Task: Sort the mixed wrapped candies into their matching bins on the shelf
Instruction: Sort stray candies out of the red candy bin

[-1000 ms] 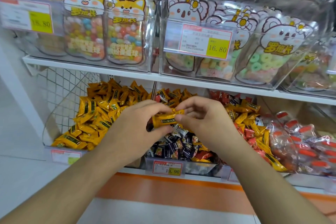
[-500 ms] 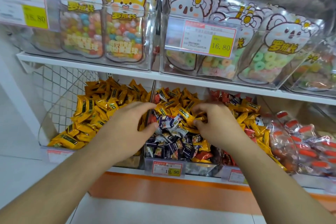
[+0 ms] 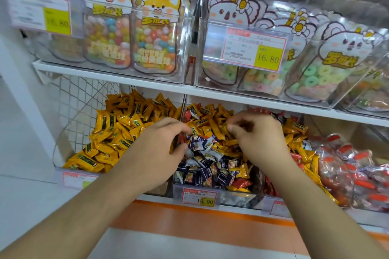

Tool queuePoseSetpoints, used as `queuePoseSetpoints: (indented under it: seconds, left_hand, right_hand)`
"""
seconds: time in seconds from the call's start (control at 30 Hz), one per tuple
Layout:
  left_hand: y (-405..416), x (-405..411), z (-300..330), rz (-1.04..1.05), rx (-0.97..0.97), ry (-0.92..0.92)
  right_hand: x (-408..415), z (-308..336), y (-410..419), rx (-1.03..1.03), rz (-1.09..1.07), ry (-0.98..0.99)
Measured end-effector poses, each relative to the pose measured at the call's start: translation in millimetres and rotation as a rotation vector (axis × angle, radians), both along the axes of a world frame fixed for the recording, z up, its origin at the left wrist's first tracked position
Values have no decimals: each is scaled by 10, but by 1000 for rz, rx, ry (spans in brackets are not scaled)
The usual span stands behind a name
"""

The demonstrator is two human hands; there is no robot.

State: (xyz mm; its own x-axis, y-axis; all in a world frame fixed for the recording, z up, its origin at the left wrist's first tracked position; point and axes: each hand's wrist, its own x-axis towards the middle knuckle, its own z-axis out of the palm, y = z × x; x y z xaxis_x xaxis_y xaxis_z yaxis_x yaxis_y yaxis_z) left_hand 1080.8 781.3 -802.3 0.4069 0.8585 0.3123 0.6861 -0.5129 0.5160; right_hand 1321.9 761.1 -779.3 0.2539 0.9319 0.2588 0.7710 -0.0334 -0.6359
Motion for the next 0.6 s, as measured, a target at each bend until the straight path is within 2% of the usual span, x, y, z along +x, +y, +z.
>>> queuePoseSetpoints:
  seconds: [0.13,0.33,0.4,0.5,0.6]
  left_hand:
    - [-54,62,85,1,13,-103]
    - [-128,78,160,31,-96,-180]
    - [-85,11,173,121,-73,-147]
    - [13,-133,152,232,-61,-26]
    - [37,-178,113,193,-102,43]
  right_hand:
    - [-220,168,-132,50,102,380]
    - [-436,136,-128,24,310,620]
    - [-338,79,-59,16,254,533]
    - [-153,-11,24,4,106,55]
    - [-90,-69,90,-77,98,-185]
